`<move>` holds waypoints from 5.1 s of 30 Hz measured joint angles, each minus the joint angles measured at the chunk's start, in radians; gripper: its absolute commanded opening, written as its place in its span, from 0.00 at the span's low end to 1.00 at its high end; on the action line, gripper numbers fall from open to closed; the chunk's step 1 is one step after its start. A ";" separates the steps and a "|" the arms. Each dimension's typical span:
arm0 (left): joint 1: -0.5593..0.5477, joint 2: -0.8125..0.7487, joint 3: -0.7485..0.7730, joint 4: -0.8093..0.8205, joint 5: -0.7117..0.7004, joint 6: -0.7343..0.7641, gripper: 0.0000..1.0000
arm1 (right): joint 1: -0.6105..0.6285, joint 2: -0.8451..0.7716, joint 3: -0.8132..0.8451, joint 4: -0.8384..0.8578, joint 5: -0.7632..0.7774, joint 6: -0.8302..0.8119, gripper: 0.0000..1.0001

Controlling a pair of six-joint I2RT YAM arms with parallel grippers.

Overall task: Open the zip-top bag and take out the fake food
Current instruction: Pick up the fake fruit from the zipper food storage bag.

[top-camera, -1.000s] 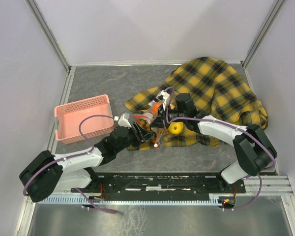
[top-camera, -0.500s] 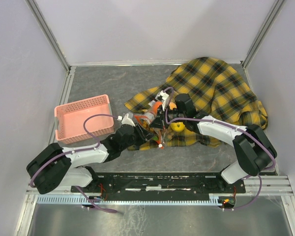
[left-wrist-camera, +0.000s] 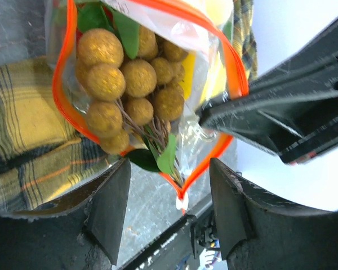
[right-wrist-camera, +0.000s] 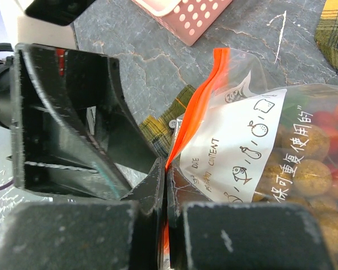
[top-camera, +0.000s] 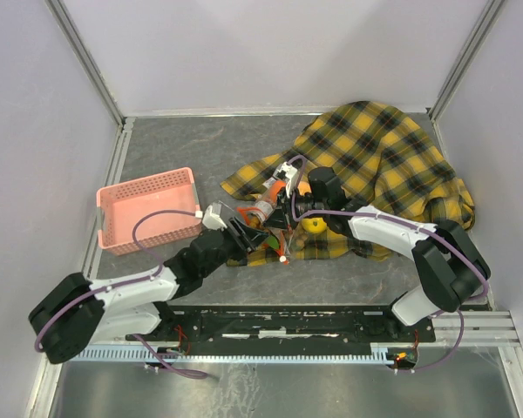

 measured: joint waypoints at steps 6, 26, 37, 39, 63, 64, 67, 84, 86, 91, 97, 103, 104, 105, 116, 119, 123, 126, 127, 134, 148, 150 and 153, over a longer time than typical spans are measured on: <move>-0.074 -0.118 -0.042 -0.049 -0.048 -0.058 0.66 | 0.001 0.006 0.000 0.001 0.002 0.005 0.02; -0.115 0.190 0.039 0.081 -0.158 -0.098 0.57 | 0.001 0.013 0.000 0.017 -0.016 0.011 0.02; -0.116 0.305 0.072 0.127 -0.158 -0.107 0.55 | 0.011 0.018 0.000 0.038 -0.024 0.027 0.02; -0.117 0.327 0.083 0.144 -0.156 -0.111 0.59 | 0.018 0.020 0.000 0.039 -0.023 0.027 0.02; -0.079 0.477 0.093 0.404 -0.128 -0.145 0.49 | 0.019 0.013 -0.010 0.092 -0.002 0.029 0.02; -0.076 0.482 0.093 0.402 -0.129 -0.148 0.51 | 0.018 0.010 -0.011 0.100 -0.002 0.033 0.02; -0.073 0.491 0.093 0.404 -0.127 -0.150 0.51 | 0.014 0.000 -0.016 0.114 0.000 0.035 0.02; 0.006 0.596 0.155 0.461 -0.064 -0.139 0.05 | 0.020 -0.017 -0.039 0.077 0.018 0.022 0.03; 0.018 0.603 0.160 0.476 -0.043 -0.134 0.03 | 0.020 -0.038 -0.041 0.047 0.056 0.005 0.10; 0.036 0.602 0.161 0.499 -0.019 -0.131 0.03 | 0.024 -0.120 -0.041 -0.068 0.209 -0.035 0.38; 0.050 0.554 0.137 0.506 -0.014 -0.131 0.03 | 0.031 -0.193 -0.046 -0.159 0.379 -0.068 0.47; 0.064 0.507 0.126 0.506 -0.006 -0.131 0.03 | 0.043 -0.203 -0.103 -0.177 0.419 -0.077 0.56; 0.067 0.505 0.126 0.506 0.000 -0.131 0.03 | 0.049 -0.203 -0.111 -0.181 0.422 -0.079 0.56; 0.068 0.505 0.126 0.506 0.004 -0.131 0.03 | 0.056 -0.204 -0.117 -0.183 0.425 -0.081 0.55; 0.068 0.505 0.121 0.507 0.031 -0.131 0.03 | 0.084 -0.204 -0.120 -0.199 0.576 -0.097 0.27; 0.068 0.505 0.114 0.508 0.034 -0.131 0.03 | 0.087 -0.206 -0.120 -0.198 0.594 -0.097 0.23; 0.068 0.497 0.103 0.513 0.037 -0.131 0.03 | 0.089 -0.233 -0.127 -0.201 0.610 -0.098 0.21; 0.072 0.487 0.095 0.513 0.037 -0.131 0.03 | 0.089 -0.255 -0.131 -0.201 0.620 -0.105 0.14; 0.074 0.483 0.093 0.512 0.037 -0.131 0.03 | 0.089 -0.256 -0.131 -0.201 0.624 -0.108 0.12; 0.080 0.463 0.087 0.512 0.038 -0.129 0.03 | 0.089 -0.248 -0.135 -0.196 0.590 -0.107 0.33; 0.080 0.473 0.087 0.514 0.065 -0.119 0.03 | 0.089 -0.252 -0.169 -0.090 0.497 -0.085 0.39; 0.080 0.473 0.087 0.514 0.066 -0.119 0.03 | 0.091 -0.235 -0.166 -0.088 0.499 -0.085 0.39; 0.080 0.473 0.087 0.514 0.067 -0.119 0.03 | 0.094 -0.216 -0.164 -0.088 0.502 -0.083 0.39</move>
